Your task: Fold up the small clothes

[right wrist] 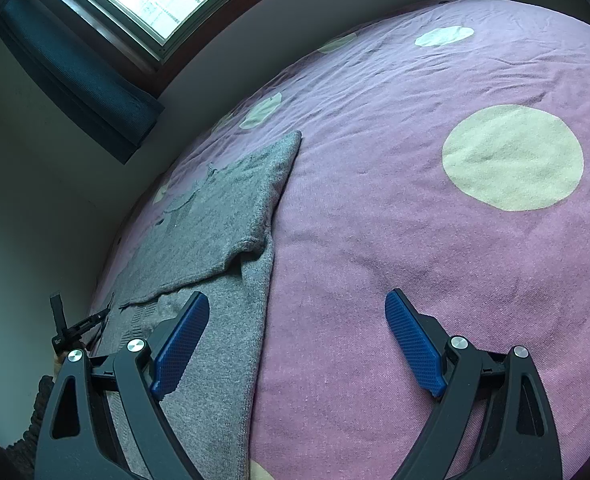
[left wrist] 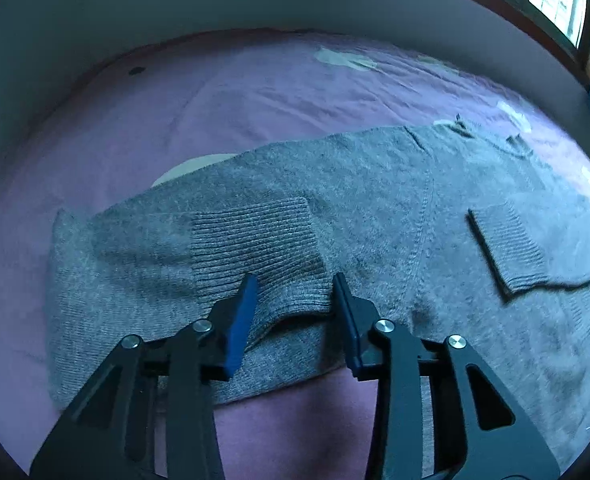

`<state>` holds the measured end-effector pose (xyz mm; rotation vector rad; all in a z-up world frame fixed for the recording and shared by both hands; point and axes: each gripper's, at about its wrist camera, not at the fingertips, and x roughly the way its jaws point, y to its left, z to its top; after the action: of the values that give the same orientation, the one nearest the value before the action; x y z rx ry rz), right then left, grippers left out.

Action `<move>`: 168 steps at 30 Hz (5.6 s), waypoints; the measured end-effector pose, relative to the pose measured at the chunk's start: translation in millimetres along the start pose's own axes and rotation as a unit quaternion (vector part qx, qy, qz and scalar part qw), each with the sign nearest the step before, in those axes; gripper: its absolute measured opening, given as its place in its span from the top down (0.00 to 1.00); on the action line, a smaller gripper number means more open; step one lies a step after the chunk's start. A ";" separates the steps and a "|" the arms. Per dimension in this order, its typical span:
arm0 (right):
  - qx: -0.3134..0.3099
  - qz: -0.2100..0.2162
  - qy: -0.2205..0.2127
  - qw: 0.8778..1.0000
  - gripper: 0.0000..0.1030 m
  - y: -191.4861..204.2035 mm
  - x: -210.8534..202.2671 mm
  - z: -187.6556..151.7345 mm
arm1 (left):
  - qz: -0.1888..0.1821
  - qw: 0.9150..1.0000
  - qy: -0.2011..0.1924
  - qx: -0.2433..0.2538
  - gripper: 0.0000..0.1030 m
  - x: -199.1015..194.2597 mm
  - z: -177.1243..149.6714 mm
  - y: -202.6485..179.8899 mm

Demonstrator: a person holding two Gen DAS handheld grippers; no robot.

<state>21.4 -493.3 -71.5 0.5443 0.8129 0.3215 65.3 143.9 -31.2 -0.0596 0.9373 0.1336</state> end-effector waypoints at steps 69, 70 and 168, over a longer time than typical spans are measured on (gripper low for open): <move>-0.067 0.061 0.015 0.996 0.14 102.9 -7.5 38.0 | -0.036 0.997 -0.039 0.057 0.43 -59.9 -33.4 -104.3; -0.060 0.074 0.025 0.995 0.14 109.1 2.5 41.4 | -0.030 0.998 -0.033 0.045 0.43 -55.9 -33.1 -94.6; 0.023 0.010 -0.010 1.000 0.29 -6.9 31.7 35.3 | -0.117 0.984 0.014 -0.132 0.79 73.0 100.4 -13.0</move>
<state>69.1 -495.8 -74.5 0.5979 0.7969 0.3164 190.1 148.4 -30.9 -0.4155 0.9296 0.0390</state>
